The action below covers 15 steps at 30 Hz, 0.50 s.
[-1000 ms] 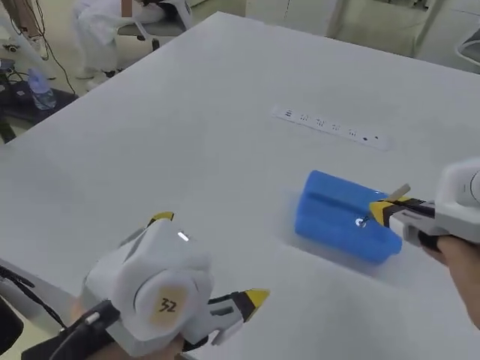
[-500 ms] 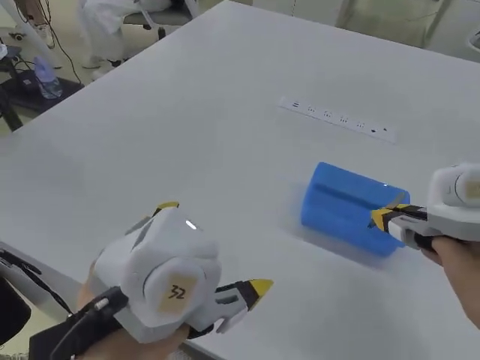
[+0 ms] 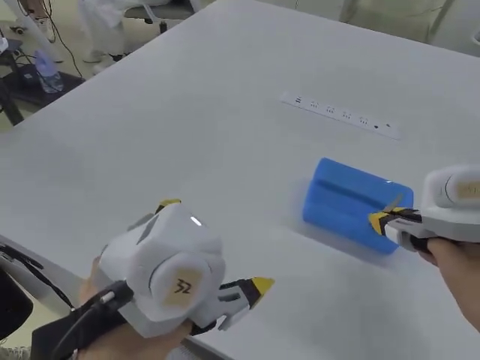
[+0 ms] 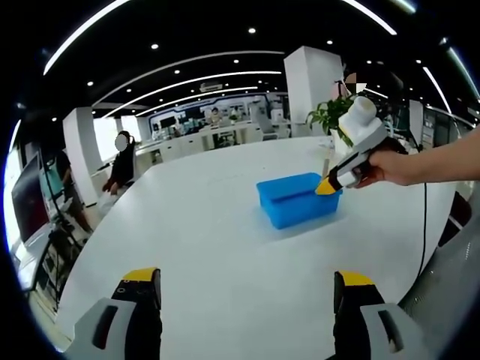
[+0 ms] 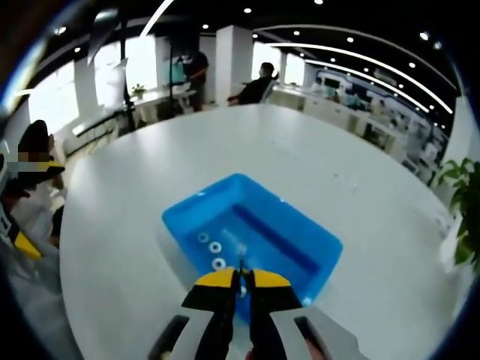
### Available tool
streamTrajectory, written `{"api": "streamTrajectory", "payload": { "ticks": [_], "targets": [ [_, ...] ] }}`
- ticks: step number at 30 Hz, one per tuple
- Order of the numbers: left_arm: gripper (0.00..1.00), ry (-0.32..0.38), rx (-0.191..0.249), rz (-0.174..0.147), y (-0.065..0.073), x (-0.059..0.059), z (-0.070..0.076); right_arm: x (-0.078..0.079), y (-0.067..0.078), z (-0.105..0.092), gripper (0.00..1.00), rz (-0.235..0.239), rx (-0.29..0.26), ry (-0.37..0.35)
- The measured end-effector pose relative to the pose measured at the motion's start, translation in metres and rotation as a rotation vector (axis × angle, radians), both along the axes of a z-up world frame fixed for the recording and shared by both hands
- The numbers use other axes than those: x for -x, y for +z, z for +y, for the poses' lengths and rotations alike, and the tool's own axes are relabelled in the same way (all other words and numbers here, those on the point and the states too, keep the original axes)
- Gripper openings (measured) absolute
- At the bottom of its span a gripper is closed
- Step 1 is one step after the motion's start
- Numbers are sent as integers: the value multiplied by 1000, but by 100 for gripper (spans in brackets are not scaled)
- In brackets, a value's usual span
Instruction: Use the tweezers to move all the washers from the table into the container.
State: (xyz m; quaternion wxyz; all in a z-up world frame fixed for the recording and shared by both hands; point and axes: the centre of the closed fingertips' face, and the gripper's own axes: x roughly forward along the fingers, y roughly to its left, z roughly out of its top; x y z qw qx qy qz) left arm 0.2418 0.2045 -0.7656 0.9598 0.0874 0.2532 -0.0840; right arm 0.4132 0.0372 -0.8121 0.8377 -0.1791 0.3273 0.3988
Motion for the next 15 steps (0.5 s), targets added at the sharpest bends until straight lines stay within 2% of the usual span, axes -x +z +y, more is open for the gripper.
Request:
{"api": "streamTrajectory", "payload": {
  "ticks": [7, 15],
  "targets": [
    [98, -8, -2, 4, -1, 0, -2, -2, 0, -1, 3, 4, -20, -13],
    [98, -18, -9, 16, -3, 1, -4, -3, -1, -3, 3, 19, -84, -65]
  ]
}}
